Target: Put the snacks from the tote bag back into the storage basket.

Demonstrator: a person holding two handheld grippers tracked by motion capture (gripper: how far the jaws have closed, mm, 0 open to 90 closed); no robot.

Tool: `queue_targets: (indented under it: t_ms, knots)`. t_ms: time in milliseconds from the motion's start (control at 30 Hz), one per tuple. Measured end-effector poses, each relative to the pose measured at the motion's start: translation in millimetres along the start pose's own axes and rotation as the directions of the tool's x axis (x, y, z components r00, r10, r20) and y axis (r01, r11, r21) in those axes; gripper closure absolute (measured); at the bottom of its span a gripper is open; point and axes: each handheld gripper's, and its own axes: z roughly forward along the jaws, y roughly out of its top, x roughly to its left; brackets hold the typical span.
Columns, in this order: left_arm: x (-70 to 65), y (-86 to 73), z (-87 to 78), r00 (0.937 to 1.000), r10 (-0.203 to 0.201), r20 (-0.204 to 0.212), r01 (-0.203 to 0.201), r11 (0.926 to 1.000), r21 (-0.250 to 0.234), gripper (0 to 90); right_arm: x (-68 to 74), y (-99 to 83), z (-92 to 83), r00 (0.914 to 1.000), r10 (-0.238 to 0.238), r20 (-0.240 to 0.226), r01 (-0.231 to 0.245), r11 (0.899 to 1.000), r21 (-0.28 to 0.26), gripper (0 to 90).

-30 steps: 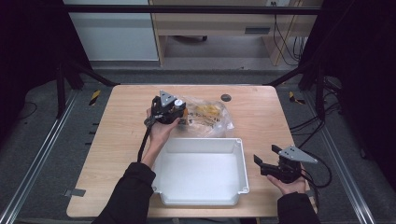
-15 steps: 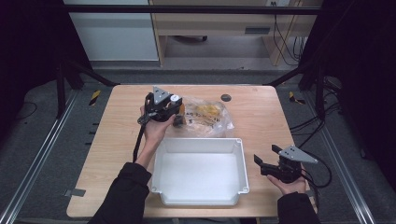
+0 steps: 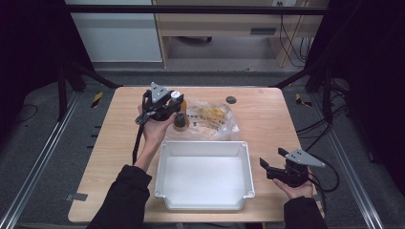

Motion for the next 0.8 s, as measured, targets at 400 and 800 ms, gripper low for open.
queue_targets:
  t_ms: [400, 800]
  knots:
    - [5.9, 16.4, -17.9, 0.9998, -0.015, -0.015, 0.015, 0.9993, -0.033, 58.8, 0.1, 0.3, -0.5, 1.0000, 0.001, 0.001, -0.001, 1.000, -0.002, 18.2]
    - [0.9, 25.7, -34.3, 1.0000, -0.007, 0.002, 0.007, 0.9991, -0.043, 58.8, -0.2, 0.6, -1.3, 1.0000, 0.006, 0.002, -0.006, 1.000, -0.004, 18.2]
